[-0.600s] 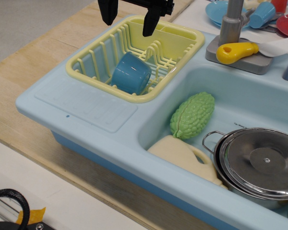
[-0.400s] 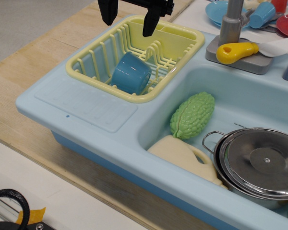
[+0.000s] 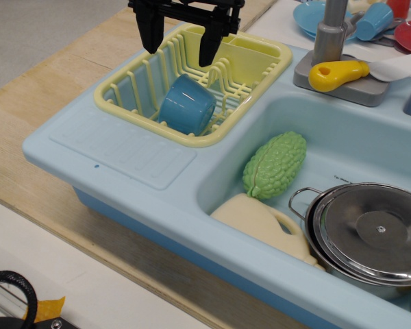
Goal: Flip cup upright
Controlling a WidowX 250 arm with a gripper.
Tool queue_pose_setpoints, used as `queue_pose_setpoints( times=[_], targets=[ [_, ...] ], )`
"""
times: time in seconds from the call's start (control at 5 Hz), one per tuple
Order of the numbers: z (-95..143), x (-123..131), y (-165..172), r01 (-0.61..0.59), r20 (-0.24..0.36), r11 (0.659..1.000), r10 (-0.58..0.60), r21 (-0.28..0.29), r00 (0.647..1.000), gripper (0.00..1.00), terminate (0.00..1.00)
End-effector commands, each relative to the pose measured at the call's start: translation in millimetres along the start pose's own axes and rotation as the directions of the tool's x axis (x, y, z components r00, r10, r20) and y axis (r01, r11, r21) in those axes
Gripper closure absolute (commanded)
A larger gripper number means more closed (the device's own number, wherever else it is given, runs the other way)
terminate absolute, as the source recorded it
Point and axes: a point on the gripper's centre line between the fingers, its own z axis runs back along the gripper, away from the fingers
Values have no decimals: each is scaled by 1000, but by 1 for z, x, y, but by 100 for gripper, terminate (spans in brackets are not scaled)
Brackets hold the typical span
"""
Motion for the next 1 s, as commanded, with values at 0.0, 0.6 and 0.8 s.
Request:
queue_pose_setpoints(
  times=[0.0, 0.6, 0.8],
  targets=[
    [-3, 9, 4, -28, 8, 996, 28, -82, 1000, 0, 0],
    [-22, 7, 0, -79, -57, 975, 69, -210, 996, 0, 0],
    [-28, 5, -4, -88, -65, 967, 75, -238, 995, 0, 0]
  ],
)
